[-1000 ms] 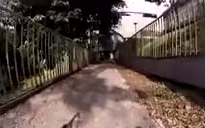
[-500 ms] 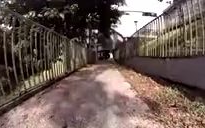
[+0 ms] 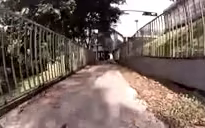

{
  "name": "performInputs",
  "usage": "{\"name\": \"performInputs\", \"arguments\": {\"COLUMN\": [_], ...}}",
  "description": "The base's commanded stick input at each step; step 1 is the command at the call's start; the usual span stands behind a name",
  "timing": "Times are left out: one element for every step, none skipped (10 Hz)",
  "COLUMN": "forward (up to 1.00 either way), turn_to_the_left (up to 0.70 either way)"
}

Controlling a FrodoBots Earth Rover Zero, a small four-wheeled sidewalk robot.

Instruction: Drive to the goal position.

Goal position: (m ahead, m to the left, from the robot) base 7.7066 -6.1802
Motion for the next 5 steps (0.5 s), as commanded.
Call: {"name": "performInputs", "arguments": {"forward": [0.85, 0.85, 0.85, 0.85, 0.85], "turn_to_the_left": [0.00, 0.00, 0.00, 0.00, 0.00]}}
